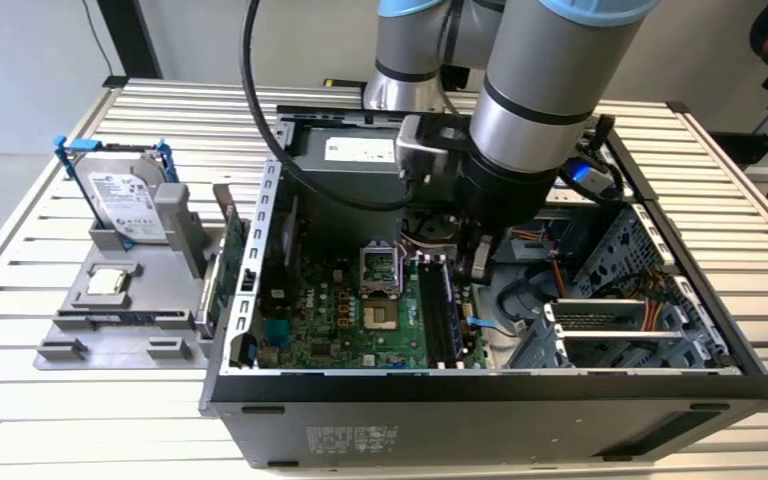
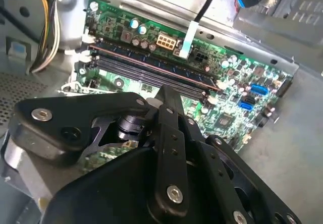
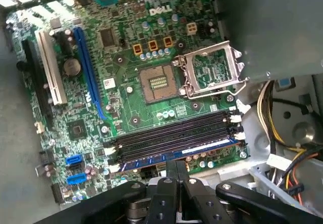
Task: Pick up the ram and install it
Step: 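Press down the ram until it locks into place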
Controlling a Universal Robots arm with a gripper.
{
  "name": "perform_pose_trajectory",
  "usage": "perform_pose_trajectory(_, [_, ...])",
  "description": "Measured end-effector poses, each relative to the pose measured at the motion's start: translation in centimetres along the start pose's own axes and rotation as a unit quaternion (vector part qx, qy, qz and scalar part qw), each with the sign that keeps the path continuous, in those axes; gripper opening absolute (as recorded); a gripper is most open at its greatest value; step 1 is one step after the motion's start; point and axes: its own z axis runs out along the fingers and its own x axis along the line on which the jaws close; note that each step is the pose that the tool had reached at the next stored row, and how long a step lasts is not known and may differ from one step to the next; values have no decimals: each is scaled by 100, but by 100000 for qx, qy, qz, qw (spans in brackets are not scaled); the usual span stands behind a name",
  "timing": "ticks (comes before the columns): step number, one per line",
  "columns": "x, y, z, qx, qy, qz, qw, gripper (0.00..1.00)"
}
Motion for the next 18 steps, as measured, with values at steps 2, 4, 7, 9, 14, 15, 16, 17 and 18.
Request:
perform_pose_trajectory(2, [0,0,-1,-46,75,-3037,99954,0])
perform_pose_trajectory(4, [0,0,-1,-69,110,-4638,99892,0])
perform_pose_trajectory(7, [0,0,-1,-82,154,-6473,99790,0])
perform_pose_trajectory(9, [0,0,-1,-77,175,-7638,99708,0])
perform_pose_trajectory(14, [0,0,-1,-120,251,-10924,99401,0])
perform_pose_trajectory(15, [0,0,-1,-130,269,-11629,99321,0])
perform_pose_trajectory(16, [0,0,-1,-140,285,-12330,99236,0])
perform_pose_trajectory(17, [0,0,-1,-150,303,-13036,99146,0])
perform_pose_trajectory(18, [0,0,-1,-159,319,-13756,99049,0])
